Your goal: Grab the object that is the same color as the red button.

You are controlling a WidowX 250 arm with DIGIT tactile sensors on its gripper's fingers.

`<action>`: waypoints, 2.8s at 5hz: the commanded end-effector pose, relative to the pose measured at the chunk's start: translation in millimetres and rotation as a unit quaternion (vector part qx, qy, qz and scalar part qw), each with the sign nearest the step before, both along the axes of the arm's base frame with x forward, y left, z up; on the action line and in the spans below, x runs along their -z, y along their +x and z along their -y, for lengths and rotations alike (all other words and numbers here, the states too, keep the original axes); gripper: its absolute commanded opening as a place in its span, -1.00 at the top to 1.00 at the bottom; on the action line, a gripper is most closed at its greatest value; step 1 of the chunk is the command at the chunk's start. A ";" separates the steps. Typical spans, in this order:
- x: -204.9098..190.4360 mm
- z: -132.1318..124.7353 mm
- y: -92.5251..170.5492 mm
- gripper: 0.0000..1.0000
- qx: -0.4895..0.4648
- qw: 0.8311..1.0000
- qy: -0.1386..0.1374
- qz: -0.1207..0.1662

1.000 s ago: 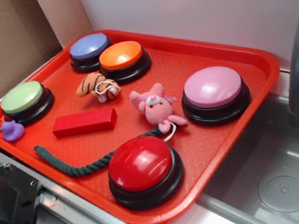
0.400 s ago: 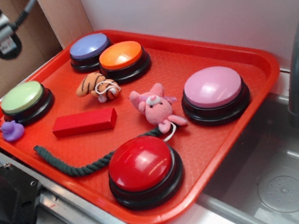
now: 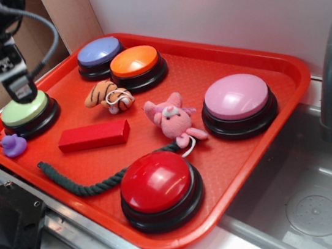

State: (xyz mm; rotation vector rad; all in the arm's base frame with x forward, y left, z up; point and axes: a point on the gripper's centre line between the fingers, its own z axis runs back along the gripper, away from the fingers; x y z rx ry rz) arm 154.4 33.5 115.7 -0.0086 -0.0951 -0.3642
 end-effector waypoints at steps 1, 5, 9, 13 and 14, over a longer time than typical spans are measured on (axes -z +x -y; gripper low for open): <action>51.0 2.1 11.2 -1.00 0.033 0.999 0.021 0.011; 103.6 10.6 52.3 -1.00 0.097 0.995 -0.001 0.001; 42.9 3.0 58.3 1.00 0.011 0.999 -0.048 -0.010; -67.3 29.4 37.9 1.00 -0.164 0.981 -0.099 0.019; -61.7 25.6 37.5 1.00 -0.160 0.981 -0.110 0.003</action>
